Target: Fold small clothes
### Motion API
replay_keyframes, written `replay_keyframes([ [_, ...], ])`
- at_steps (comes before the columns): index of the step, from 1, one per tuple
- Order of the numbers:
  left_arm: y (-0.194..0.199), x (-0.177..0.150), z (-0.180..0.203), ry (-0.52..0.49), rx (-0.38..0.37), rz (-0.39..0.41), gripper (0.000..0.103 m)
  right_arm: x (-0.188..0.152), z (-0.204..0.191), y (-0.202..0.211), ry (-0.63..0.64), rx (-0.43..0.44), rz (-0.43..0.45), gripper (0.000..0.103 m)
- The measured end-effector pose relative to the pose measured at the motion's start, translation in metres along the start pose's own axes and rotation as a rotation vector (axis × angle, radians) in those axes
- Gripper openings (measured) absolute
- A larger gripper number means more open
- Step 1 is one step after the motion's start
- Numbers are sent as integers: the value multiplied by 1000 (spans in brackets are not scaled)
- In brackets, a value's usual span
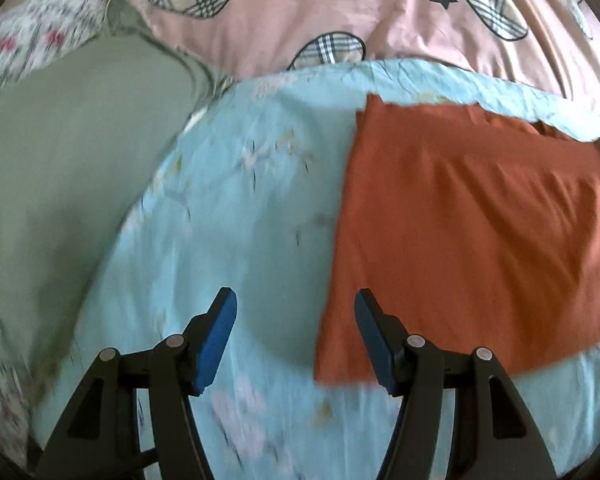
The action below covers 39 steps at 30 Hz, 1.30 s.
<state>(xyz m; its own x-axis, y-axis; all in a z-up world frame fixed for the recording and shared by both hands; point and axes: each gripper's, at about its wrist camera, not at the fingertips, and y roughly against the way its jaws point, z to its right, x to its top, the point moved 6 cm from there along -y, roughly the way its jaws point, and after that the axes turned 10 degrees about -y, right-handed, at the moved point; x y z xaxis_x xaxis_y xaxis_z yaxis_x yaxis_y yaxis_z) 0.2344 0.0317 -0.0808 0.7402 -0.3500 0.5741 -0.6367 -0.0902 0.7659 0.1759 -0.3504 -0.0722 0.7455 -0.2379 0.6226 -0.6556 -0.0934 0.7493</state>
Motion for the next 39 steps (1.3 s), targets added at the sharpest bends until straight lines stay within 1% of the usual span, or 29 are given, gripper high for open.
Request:
replay_keyframes([
  [1,4,-10,2,11,-14,-6,63,-8,-4,3,-5,11,-6,36],
  [3,8,-28,5,41,-53,-22,63,-25,-11,10,-26,40,-18,40],
  [5,8,-40,7,74,-84,-43,63,-41,-20,15,-50,67,-35,42],
  [9,12,-67,9,115,-66,-78,63,-68,-34,21,-109,111,-66,43],
  [12,14,-79,12,122,-54,-100,63,-83,-44,24,-128,128,-83,44],
  [16,16,-85,14,124,-64,-111,63,-95,-52,30,-141,136,-95,46],
  [21,21,-85,17,145,-110,-105,65,-102,-56,33,-145,139,-107,50],
  [25,25,-84,22,159,-135,-105,66,-106,-60,35,-143,144,-113,51],
  [39,22,-85,22,157,-139,-113,67,-107,-62,37,-140,145,-114,54],
])
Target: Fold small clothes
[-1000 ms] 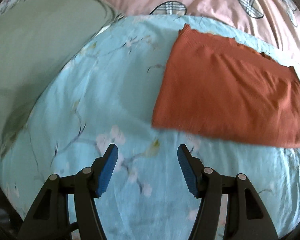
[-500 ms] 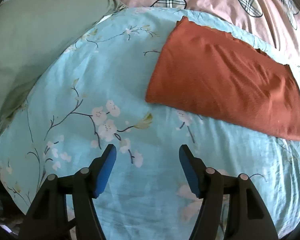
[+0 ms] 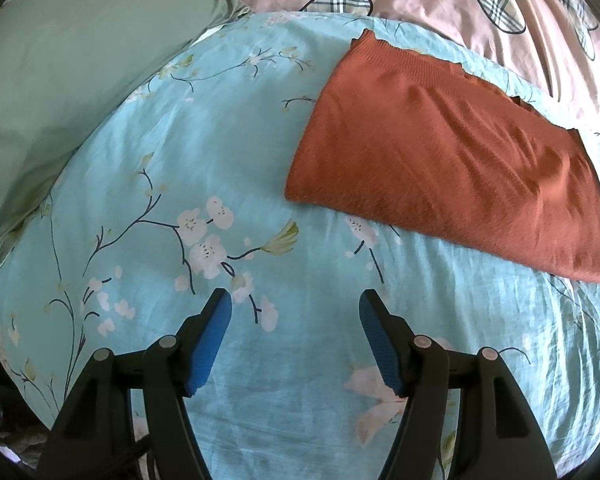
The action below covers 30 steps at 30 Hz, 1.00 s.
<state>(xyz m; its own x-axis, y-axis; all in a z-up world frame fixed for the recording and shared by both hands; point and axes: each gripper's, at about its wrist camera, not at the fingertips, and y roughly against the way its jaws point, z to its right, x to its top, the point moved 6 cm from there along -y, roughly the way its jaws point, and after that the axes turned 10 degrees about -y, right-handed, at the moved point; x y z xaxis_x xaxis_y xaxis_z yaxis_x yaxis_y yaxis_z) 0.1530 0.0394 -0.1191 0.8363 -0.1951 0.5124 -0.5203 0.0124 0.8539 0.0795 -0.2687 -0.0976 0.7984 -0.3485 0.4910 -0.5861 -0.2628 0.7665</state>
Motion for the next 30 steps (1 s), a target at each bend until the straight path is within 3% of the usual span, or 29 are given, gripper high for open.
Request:
replay_keyframes([
  [30,-8,9,5,45,-61,-20,70,11,1,-4,10,5,-4,57],
])
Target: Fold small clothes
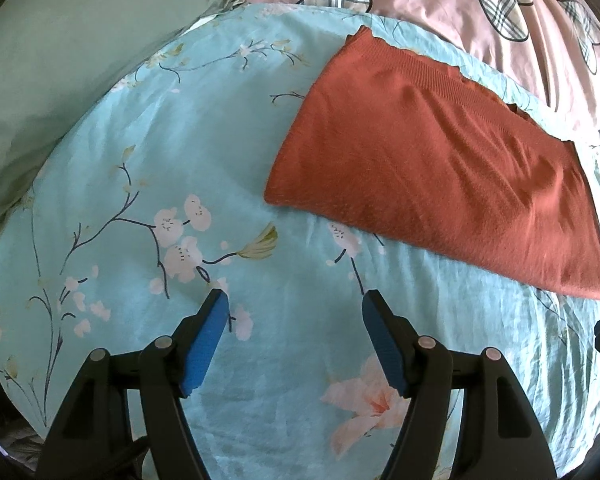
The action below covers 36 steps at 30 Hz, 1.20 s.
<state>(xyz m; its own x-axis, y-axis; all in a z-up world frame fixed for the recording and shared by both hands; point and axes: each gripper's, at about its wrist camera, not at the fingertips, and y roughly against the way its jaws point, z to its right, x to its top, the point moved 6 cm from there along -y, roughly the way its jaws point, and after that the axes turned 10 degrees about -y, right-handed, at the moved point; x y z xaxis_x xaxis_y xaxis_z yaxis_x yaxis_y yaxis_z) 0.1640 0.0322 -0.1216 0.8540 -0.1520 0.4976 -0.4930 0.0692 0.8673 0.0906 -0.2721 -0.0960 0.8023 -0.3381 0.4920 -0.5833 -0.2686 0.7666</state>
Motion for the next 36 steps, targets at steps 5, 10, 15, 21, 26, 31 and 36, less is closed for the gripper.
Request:
replay_keyframes([
  [5,-6,5,3,9,-10,-7,70,3,-2,-4,8,2,-4,57],
  [10,-10,8,8,5,-2,-9,70,6,-5,-8,20,4,-9,57],
  [15,-10,11,9,13,-3,-10,70,7,-5,-10,24,6,-10,57],
  [21,-9,16,9,22,-10,-6,71,12,-5,-13,32,6,-13,57],
  [26,-10,21,9,55,-27,-11,71,21,-7,-15,52,4,-11,57],
  [31,-17,34,6,129,-68,-12,71,34,-8,-14,74,9,1,58],
  [36,-32,48,3,215,-106,-12,71,47,-8,-15,87,16,8,58],
])
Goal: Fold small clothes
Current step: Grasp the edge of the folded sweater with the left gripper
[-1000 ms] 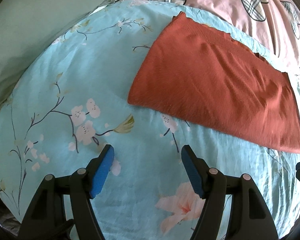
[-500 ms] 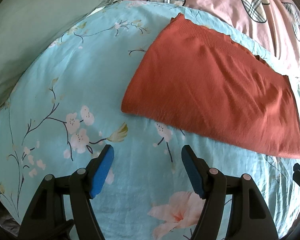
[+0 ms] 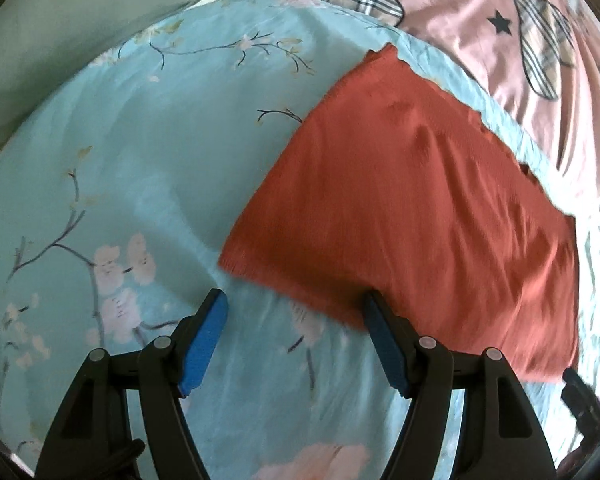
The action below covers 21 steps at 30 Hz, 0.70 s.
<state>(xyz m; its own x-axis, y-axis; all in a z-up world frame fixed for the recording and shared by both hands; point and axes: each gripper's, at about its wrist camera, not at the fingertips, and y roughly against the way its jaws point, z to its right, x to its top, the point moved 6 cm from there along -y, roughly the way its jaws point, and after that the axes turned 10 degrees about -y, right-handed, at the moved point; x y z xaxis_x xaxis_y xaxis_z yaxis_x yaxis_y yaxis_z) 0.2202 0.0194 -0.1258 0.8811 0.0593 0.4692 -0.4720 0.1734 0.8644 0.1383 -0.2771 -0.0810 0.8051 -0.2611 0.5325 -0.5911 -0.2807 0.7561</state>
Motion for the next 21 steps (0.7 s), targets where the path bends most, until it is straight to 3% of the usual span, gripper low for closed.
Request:
replay_keyframes([
  [7,-16,17,4,53,-10,49,72,12,5,-11,-2,13,-11,59],
  [10,-19,24,11,34,-12,77,53,17,6,-16,-5,20,-16,59],
  [12,-21,28,17,12,-35,86,25,19,7,-17,-5,25,-16,59],
  [15,-19,32,27,-51,1,107,11,22,8,-19,-5,30,-17,59],
  [21,-7,30,56,-264,148,148,7,34,12,-24,-28,84,-42,59],
])
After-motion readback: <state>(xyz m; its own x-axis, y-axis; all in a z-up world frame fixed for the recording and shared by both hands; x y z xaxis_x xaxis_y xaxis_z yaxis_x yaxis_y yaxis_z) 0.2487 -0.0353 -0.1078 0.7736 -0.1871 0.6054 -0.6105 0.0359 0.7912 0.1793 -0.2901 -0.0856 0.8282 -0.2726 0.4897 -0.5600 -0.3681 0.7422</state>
